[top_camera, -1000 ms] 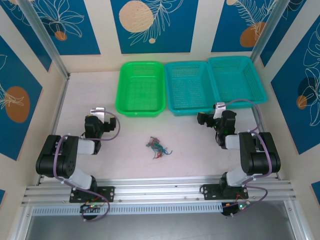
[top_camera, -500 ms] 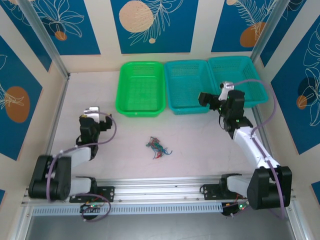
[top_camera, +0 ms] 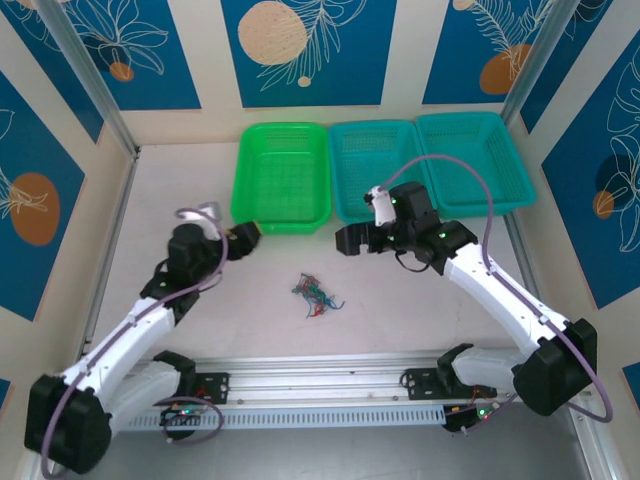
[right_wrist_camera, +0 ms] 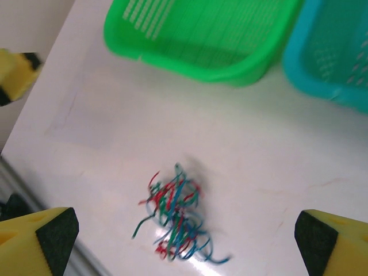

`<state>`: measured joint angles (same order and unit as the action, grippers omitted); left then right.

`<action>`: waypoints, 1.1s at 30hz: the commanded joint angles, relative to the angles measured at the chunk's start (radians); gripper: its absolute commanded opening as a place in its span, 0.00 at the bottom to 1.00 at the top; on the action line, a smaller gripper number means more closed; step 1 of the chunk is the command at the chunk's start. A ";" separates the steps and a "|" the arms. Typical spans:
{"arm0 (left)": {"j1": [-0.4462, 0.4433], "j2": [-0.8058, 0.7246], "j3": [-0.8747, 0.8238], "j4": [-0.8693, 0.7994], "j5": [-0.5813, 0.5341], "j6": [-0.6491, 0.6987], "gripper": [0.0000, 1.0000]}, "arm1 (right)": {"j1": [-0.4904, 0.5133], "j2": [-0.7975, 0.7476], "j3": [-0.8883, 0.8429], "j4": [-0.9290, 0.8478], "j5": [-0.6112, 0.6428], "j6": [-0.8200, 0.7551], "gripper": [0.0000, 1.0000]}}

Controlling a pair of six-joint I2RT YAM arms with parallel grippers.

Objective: Untangle the cables

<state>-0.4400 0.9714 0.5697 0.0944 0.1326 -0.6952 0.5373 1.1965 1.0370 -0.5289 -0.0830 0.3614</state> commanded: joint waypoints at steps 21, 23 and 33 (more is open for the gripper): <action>-0.230 0.523 0.065 0.148 0.216 -0.132 0.00 | 0.168 0.011 -0.226 0.108 -0.005 0.098 0.98; -0.231 0.502 0.062 0.145 0.215 -0.130 0.00 | 0.198 0.034 -0.247 0.171 0.003 0.081 0.99; -0.232 0.390 0.075 0.094 0.224 -0.118 0.00 | 0.285 0.319 -0.262 0.483 0.043 -0.002 0.82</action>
<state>-0.6643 1.3941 0.6201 0.2012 0.3336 -0.8284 0.8219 1.4689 0.7811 -0.1585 -0.0444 0.3798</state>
